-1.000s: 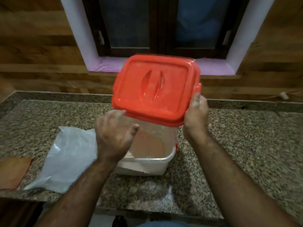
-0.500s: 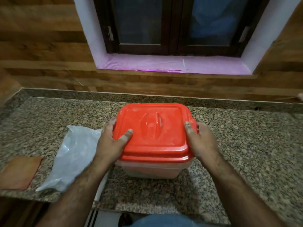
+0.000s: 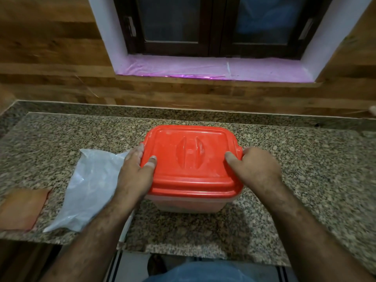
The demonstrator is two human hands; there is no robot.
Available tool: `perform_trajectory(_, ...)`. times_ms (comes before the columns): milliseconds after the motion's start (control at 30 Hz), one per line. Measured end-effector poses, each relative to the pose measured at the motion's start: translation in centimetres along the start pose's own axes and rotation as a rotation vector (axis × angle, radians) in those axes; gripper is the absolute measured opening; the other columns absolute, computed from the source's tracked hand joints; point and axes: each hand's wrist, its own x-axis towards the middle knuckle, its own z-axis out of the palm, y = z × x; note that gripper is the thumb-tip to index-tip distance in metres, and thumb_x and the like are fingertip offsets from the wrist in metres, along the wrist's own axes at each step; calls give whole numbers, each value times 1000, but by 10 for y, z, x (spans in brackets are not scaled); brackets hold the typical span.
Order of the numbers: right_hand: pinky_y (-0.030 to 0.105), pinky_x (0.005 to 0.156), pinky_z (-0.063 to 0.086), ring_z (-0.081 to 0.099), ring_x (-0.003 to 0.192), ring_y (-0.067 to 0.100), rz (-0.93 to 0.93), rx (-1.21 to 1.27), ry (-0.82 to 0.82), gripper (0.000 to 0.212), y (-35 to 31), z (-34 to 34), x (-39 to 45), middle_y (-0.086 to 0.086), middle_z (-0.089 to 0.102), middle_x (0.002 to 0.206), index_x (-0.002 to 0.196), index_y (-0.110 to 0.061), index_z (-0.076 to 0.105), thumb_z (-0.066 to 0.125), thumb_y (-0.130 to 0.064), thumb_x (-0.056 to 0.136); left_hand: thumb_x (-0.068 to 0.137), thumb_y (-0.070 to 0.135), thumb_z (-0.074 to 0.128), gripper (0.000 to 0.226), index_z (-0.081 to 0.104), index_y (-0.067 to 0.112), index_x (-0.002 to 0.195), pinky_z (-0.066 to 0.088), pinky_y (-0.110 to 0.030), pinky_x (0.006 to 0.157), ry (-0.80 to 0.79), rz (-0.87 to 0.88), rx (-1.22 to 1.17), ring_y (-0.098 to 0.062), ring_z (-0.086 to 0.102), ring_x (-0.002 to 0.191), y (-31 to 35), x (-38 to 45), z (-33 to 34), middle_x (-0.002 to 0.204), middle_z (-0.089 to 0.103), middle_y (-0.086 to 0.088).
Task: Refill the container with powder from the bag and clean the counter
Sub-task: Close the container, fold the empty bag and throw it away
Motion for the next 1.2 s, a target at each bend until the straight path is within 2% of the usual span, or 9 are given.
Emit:
perform_trajectory(167,26,58,51,64,62,11,-40,33,-15,67,5,-1,-3,-7,68,70,95,-18,76,49,-80,92,106,42,55,69,36,26,169,25,-46,133,-23,-46,21,-22,35,160,-8,-4,2,174,38,2)
perform_trajectory(300,41,77,65,73,71,13,-8,117,-8,75,10,7,-5,-11,73,76,107,-23,77,48,-89,85,109,53,45,68,26,35,172,11,-50,135,-48,-45,235,-23,14,167,-11,-6,-1,180,24,5)
perform_trajectory(433,54,97,61,78,100,28,177,556,-283,107,22,19,9,3,78,116,139,-20,64,70,-95,63,106,51,56,72,24,46,170,39,-48,124,-138,-70,-55,-23,49,148,-3,9,-5,169,42,9)
perform_trajectory(567,61,110,53,75,116,42,231,1103,-736,82,27,26,12,18,79,122,130,-9,69,89,-63,73,91,30,86,99,28,16,170,58,-45,102,-290,-341,-539,-29,73,116,-2,24,-8,140,64,-4)
perform_trajectory(700,62,112,51,69,124,48,233,1283,-799,66,22,23,15,25,73,131,140,-3,58,85,-30,86,75,38,89,75,66,8,140,55,-54,111,-500,-450,-638,-38,77,117,-10,27,-13,125,79,-18)
perform_trajectory(867,48,82,66,83,86,35,241,1097,-434,60,21,9,6,18,83,98,113,3,73,98,-32,71,69,58,95,56,80,14,102,67,-41,79,-40,-226,-183,-30,82,85,-7,27,-12,91,84,-4)
perform_trajectory(967,33,58,61,76,66,22,182,646,-167,50,-1,2,-6,4,75,82,101,-13,69,88,-54,80,83,84,64,76,71,15,116,60,-45,91,50,-157,355,-38,74,102,9,18,-8,108,78,-11)
perform_trajectory(1133,26,47,23,51,72,25,59,-5,36,54,-36,4,-26,0,43,67,112,-8,69,51,-59,106,110,59,41,66,63,2,132,52,-46,94,55,-60,703,-45,68,118,30,12,5,125,73,-23)
perform_trajectory(1200,27,54,38,57,81,28,10,-44,34,56,-35,5,-28,8,61,85,126,-5,66,47,-55,109,111,56,39,65,58,0,140,51,-46,101,36,-10,717,-43,64,128,26,13,4,137,68,-24)
